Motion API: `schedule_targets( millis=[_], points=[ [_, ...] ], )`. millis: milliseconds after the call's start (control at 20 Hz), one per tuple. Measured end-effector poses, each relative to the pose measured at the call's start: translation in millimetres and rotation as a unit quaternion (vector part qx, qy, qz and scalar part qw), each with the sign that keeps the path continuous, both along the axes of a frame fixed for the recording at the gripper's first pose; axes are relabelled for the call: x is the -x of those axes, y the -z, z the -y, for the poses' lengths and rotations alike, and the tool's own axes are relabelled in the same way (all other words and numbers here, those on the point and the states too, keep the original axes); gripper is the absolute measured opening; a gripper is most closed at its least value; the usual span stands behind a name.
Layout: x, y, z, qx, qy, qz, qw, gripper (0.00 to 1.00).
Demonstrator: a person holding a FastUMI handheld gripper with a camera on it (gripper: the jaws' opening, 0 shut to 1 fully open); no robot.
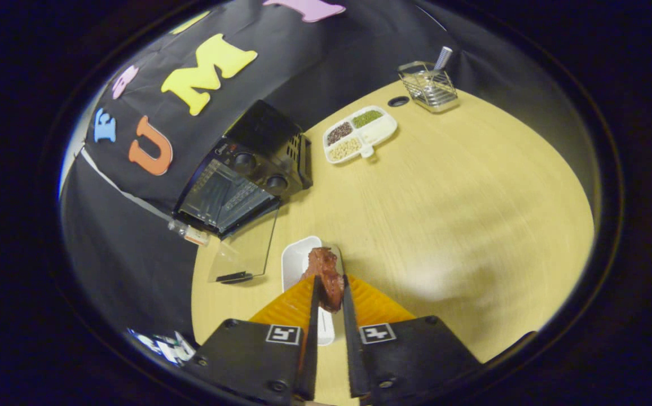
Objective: Open the toaster oven, put the food inside, and close the toaster oven door.
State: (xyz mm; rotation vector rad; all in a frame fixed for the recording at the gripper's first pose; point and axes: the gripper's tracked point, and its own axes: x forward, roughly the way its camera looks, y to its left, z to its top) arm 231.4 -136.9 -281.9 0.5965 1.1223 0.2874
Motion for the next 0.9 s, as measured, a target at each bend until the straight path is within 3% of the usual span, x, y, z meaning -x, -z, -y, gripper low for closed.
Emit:
schedule_targets(
  millis=[200, 600, 900],
  points=[
    [3, -7, -3, -0.003, -0.007, 0.021, 1.000, 0.10],
    [8, -63, -20, 0.057, -0.005, 0.099, 0.993, 0.09],
    [11, -96, -63, 0.091, -0.040, 0.153, 0.983, 0.09]
  ],
)
